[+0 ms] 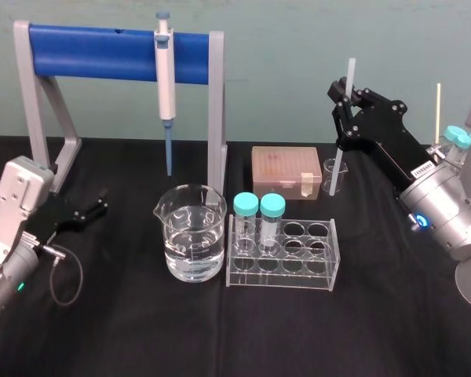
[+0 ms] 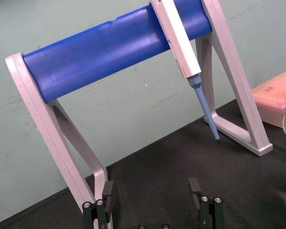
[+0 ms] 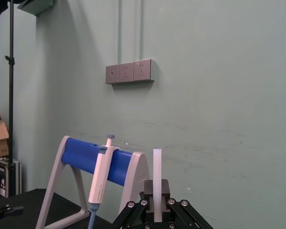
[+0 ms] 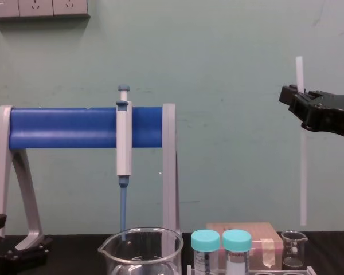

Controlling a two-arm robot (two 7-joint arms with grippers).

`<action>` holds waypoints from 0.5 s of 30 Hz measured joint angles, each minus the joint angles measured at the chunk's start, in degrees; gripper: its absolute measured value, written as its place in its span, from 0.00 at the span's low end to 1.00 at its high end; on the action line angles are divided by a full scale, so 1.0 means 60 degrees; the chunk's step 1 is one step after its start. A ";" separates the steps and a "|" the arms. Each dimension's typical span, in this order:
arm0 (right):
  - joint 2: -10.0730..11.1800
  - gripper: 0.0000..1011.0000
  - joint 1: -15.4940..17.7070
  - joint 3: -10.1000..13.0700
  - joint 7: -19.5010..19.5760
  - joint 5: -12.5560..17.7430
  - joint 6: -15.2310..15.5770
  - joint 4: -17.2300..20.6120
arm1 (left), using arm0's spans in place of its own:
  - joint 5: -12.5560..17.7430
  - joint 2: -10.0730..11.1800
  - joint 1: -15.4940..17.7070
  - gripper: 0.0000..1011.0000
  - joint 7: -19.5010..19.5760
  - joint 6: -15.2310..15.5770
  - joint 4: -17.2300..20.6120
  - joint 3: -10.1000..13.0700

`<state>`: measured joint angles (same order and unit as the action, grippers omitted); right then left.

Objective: Pick up the stirring rod with one hand, then place it down.

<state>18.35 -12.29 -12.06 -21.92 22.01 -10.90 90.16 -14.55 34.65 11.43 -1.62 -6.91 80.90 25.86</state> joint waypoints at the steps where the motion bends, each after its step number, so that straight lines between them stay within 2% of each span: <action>1: 0.0000 0.08 0.0006 0.0003 0.0008 -0.0005 0.0002 0.0007 | 0.0000 0.0000 0.0000 0.99 0.0000 0.0000 0.0000 0.0000; 15: -0.0003 0.08 0.0043 0.0062 0.0040 -0.0038 0.0012 0.0028 | 0.0000 0.0000 0.0000 0.99 0.0000 0.0000 0.0000 0.0000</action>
<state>18.33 -12.03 -11.69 -21.68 21.79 -10.83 90.32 -14.55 34.65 11.43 -1.62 -6.91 80.90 25.86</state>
